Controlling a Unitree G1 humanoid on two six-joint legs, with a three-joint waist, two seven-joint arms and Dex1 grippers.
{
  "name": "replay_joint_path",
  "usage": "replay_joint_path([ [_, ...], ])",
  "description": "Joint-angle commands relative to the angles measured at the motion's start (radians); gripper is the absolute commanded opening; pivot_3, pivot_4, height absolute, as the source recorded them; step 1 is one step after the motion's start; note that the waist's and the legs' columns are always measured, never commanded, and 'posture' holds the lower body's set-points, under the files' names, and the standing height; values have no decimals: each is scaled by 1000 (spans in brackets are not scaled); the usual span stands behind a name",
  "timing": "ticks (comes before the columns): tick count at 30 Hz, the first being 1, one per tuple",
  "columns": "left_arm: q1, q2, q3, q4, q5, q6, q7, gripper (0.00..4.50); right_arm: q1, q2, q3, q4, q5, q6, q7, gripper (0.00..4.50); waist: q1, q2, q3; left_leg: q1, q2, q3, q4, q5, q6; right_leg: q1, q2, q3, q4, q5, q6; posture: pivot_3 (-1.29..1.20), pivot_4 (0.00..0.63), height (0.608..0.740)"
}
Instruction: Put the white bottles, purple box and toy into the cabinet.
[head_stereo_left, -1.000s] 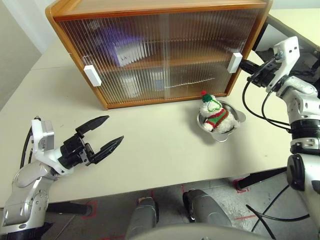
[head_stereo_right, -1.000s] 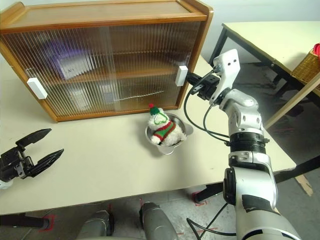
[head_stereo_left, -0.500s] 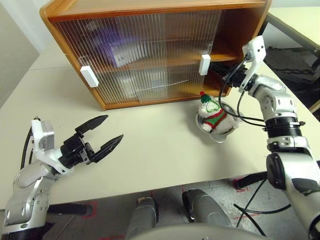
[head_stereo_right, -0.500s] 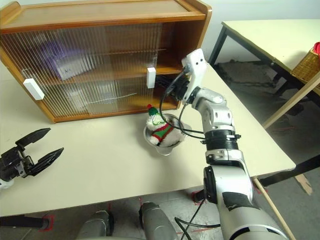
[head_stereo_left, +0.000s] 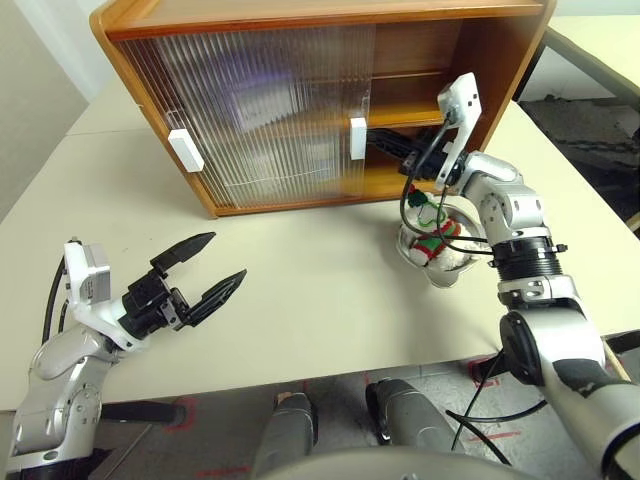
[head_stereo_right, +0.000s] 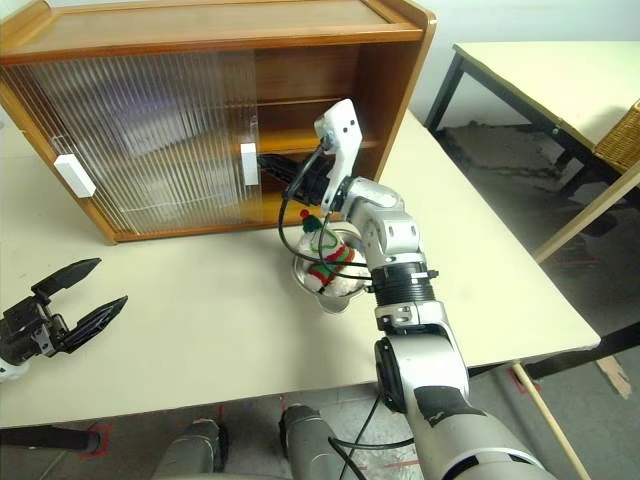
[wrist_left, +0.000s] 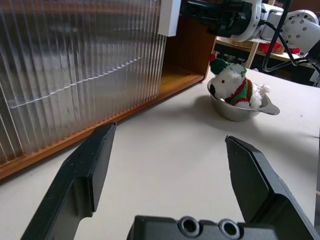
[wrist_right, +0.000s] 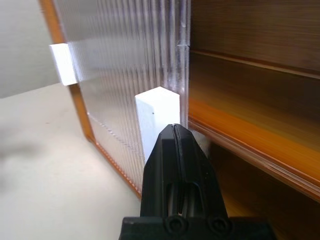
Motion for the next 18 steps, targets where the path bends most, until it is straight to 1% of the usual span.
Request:
replay_joint_path([
  [1,13,-4,-1,-3,10,-4,3,4500,2,9,17,-47,26,27,12,46,1,0,0,0,0,0,0,0,0,0,0,0,0,0,0,-123,112,740],
  [8,20,-7,-4,-5,13,-5,5,4500,25,11,32,-80,32,44,16,46,1,0,0,0,2,0,-1,-1,-1,-1,1,0,1,-1,-2,-122,112,740],
  [11,20,-8,-5,-5,15,-8,4,4500,25,-33,12,-76,35,55,33,37,2,0,0,0,2,0,-1,-1,-1,-1,2,0,1,-1,-2,-118,110,740],
  [13,21,-9,-4,-5,17,-10,7,4500,20,-98,-19,-45,30,34,59,394,8,0,0,0,2,0,0,-1,-1,-1,1,0,1,-1,-2,-117,108,740],
  [14,22,-10,-4,-5,18,-11,8,4500,19,-118,-28,-34,30,23,67,656,11,0,0,0,1,0,0,-1,-1,-1,1,0,1,0,-2,-119,110,740],
  [18,17,-10,8,-7,8,-14,15,4500,46,-308,-57,51,32,-13,230,2053,27,-1,0,0,1,1,1,-1,-1,0,0,0,0,-1,-1,-124,111,740],
])
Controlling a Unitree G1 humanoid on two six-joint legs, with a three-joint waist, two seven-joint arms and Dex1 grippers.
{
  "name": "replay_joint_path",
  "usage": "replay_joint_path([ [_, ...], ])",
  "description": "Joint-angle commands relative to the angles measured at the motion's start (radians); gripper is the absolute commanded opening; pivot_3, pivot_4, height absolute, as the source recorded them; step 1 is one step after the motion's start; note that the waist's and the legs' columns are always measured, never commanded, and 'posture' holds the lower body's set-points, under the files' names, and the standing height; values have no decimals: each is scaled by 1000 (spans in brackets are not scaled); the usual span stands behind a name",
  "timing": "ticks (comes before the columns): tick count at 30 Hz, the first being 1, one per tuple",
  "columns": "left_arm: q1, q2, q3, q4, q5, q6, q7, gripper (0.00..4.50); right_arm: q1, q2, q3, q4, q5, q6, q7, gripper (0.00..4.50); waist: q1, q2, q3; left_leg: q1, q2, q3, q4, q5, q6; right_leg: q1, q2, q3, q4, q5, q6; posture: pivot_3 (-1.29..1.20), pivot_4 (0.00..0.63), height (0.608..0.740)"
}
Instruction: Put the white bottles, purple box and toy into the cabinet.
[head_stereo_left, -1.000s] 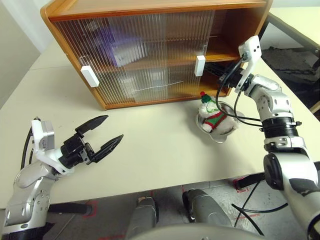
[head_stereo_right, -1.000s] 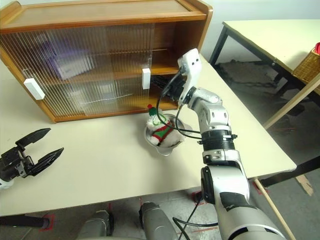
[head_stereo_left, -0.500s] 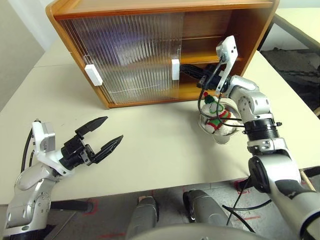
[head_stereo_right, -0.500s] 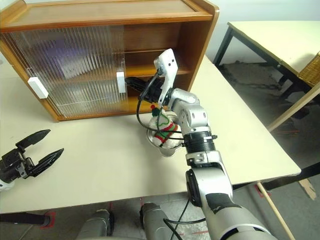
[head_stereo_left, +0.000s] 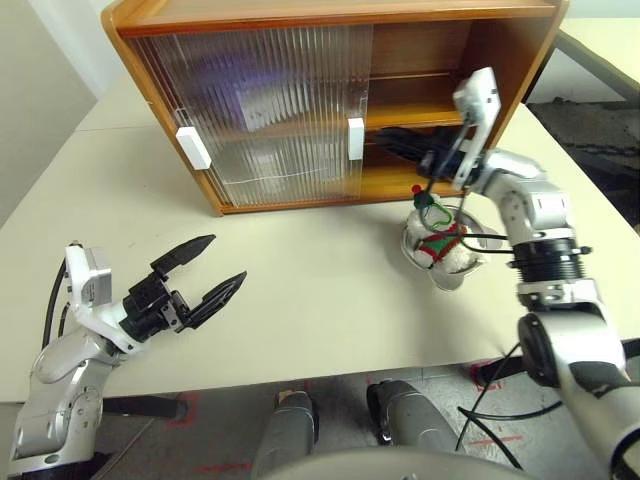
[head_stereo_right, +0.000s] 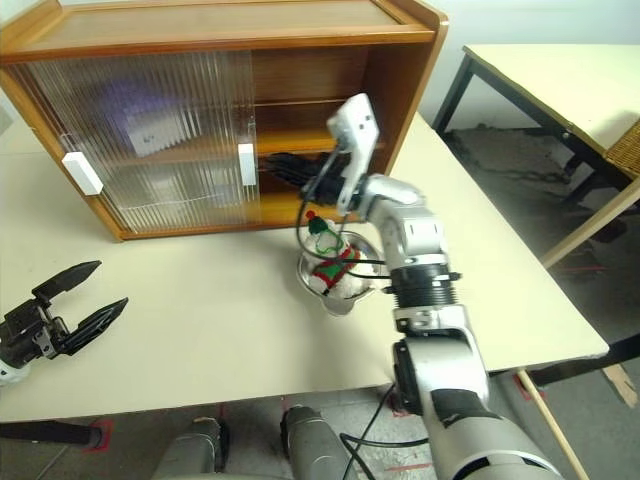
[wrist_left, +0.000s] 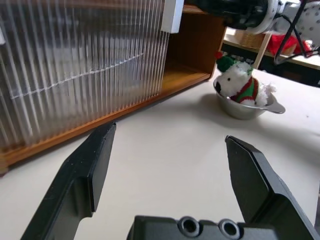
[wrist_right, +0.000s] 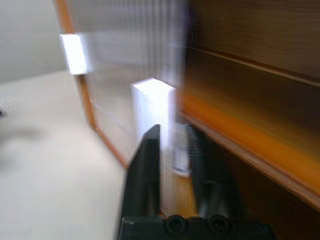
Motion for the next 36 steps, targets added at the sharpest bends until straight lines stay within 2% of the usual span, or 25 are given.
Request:
replay_joint_path([
  [1,2,3,11,-4,3,-4,4,4500,29,-142,-19,62,0,-7,136,2423,10,0,0,0,0,0,0,0,0,0,0,0,0,0,0,-124,111,740],
  [6,-15,11,5,12,7,-2,-3,4500,62,-354,50,0,37,201,369,4345,10,-1,1,1,1,4,-1,0,-1,1,1,1,0,-1,1,-152,114,740],
  [7,-20,12,3,16,8,-2,-5,4500,69,-379,63,-28,42,242,389,4457,7,-1,1,1,1,5,-1,0,-1,1,2,1,1,-1,1,-154,114,740],
  [10,-38,12,2,27,12,-6,-7,4500,95,-431,97,-135,76,395,425,4457,-4,-2,1,4,0,8,0,0,-2,3,5,1,1,-2,4,-159,113,740],
  [11,-47,10,4,30,8,-5,-6,4500,105,-441,107,-177,93,452,428,4457,-6,-2,2,5,0,9,0,1,-3,4,6,2,1,-7,12,-159,113,740],
  [14,-59,12,6,32,5,-1,-5,4500,126,-437,115,-251,115,533,404,4457,-8,-4,3,7,0,8,1,2,-4,7,7,2,1,-7,13,-158,112,740],
  [19,-52,23,8,23,6,4,-16,4500,157,-409,147,-261,66,501,338,4457,-7,-5,3,8,0,6,2,3,-6,8,7,3,1,-6,14,-154,111,740],
  [30,-21,49,24,2,-11,1,-55,4500,189,-445,214,-237,-23,437,313,4457,-4,-5,4,5,0,4,0,2,-6,5,7,2,0,-7,13,-150,112,740],
  [36,-40,41,22,8,0,-14,-44,4500,194,-403,231,-254,-36,441,278,4457,-4,-5,4,5,1,4,0,3,-6,5,7,2,1,-7,13,-151,113,740],
])
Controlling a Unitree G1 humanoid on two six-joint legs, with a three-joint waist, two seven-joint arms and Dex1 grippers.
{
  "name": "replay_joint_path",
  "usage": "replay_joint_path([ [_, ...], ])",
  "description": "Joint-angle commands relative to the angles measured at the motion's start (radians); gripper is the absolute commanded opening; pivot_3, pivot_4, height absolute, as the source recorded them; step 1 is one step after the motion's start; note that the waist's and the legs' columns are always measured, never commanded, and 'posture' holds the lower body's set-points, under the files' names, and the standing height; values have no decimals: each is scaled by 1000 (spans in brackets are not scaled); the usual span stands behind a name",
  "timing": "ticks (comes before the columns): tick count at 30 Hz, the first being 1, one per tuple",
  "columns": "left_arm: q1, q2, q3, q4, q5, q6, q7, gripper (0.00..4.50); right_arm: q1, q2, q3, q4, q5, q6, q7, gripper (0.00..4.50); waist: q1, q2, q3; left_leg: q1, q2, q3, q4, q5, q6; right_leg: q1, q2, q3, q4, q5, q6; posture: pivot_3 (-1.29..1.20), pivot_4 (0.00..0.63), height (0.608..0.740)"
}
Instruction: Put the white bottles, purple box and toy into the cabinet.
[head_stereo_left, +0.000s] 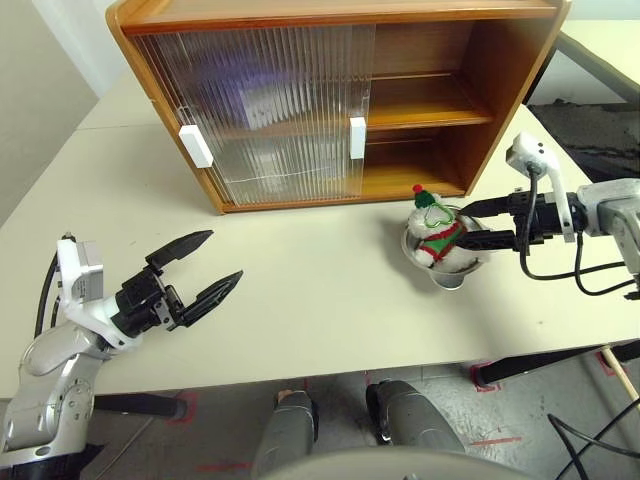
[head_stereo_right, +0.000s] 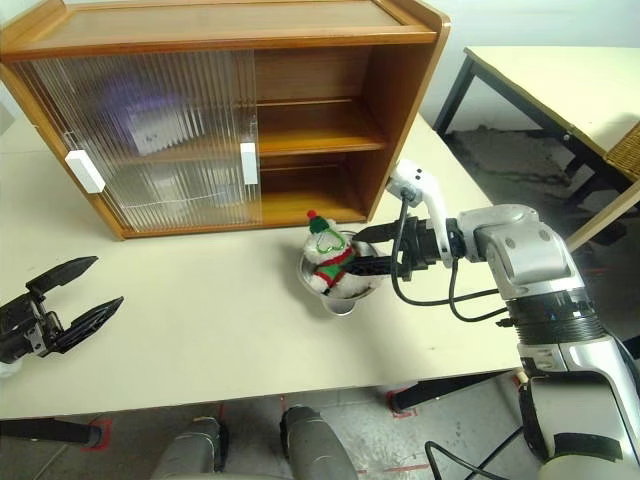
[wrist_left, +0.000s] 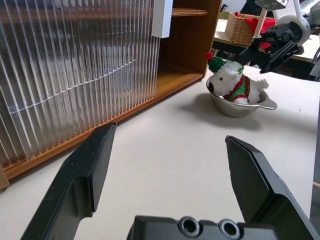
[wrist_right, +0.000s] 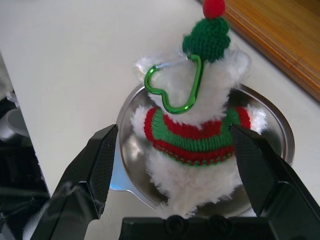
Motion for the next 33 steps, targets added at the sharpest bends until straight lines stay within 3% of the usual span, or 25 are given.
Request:
replay_joint_path([
  [1,-13,-3,9,-5,4,-14,8,4500,8,24,35,-13,-20,-1,-26,4457,0,0,0,0,0,0,0,0,0,0,0,0,0,0,0,-146,110,740],
  [13,-11,7,14,2,20,-30,10,4500,-5,105,70,69,-92,-85,-97,4457,1,-1,0,0,0,0,0,0,0,0,0,0,0,1,0,-138,97,740],
  [16,-8,12,6,1,22,-23,6,4500,-10,124,54,87,-90,-99,-104,3924,2,-1,0,0,0,0,1,0,0,0,0,0,0,2,-1,-138,97,740],
  [23,-11,9,-3,6,28,-24,5,4500,-13,114,38,107,-84,-117,-93,1219,1,-1,-1,0,1,0,1,0,1,0,0,-1,0,3,-1,-146,94,740],
  [26,-16,9,-4,8,30,-21,5,4500,-33,129,-8,99,-27,-77,-84,436,1,-1,-1,0,1,0,1,0,1,0,0,-1,0,6,-6,-147,94,740],
  [28,-17,7,-4,8,31,-20,6,4500,-62,130,-48,99,25,-29,-69,228,1,-1,0,0,0,0,1,0,1,0,0,-1,0,7,-7,-151,94,740],
  [33,-25,8,-5,15,34,-19,6,4500,-194,134,-141,145,121,70,-75,224,-1,-1,-1,0,0,1,1,1,1,0,0,-1,0,6,-4,-151,89,740],
])
